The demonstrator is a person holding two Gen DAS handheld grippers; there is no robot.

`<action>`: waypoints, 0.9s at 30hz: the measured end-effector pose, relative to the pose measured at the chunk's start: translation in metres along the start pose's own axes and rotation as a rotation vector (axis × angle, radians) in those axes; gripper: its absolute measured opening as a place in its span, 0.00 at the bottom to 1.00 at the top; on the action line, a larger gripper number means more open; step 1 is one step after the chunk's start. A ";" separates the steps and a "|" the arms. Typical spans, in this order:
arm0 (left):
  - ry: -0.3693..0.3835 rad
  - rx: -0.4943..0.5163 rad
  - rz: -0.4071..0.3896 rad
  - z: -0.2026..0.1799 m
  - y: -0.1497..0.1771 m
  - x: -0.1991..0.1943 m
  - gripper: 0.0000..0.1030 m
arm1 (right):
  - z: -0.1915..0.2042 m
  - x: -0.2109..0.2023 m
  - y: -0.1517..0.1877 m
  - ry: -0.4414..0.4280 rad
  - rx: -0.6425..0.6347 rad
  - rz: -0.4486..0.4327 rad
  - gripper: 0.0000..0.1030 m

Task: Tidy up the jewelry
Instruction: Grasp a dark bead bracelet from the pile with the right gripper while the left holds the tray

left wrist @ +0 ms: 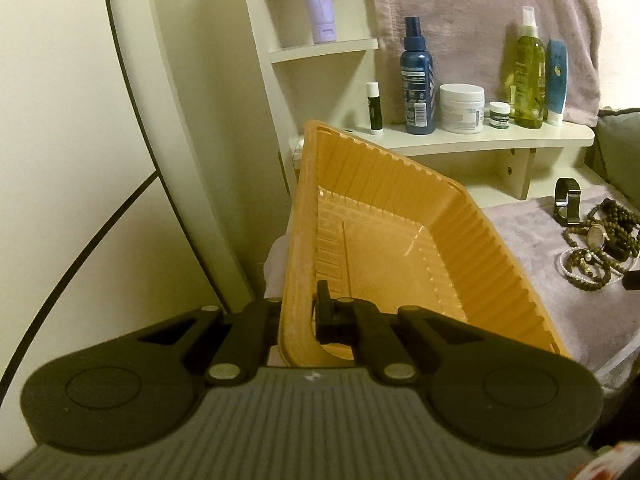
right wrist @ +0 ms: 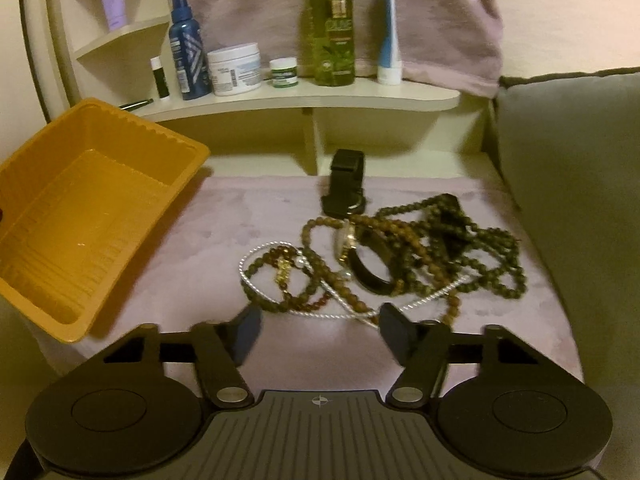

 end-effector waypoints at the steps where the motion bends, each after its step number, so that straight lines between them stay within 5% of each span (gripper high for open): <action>1: -0.002 0.002 0.001 -0.001 0.000 0.000 0.03 | 0.000 0.003 -0.001 -0.003 0.000 0.000 0.48; 6: -0.002 0.015 0.004 -0.002 -0.002 0.000 0.03 | -0.005 0.020 -0.006 -0.018 0.032 0.006 0.27; 16: 0.000 0.013 0.008 -0.002 -0.002 0.001 0.03 | -0.007 0.044 -0.012 -0.001 0.058 0.025 0.22; 18: 0.000 0.012 0.008 -0.002 -0.001 0.001 0.03 | -0.009 0.044 -0.013 0.005 0.065 0.020 0.08; 27: 0.004 0.003 0.005 -0.002 -0.001 0.002 0.03 | -0.004 0.027 -0.030 -0.026 0.075 -0.064 0.07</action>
Point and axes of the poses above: each gripper's, at about its wrist camera, not at the fingertips, and x roughly the way its jaws point, z to its left, y to its underside, the point moved 5 cm from there along x, roughly the way its jaws point, and after that the axes turned 11 degrees about -y, right-handed, at the moved point
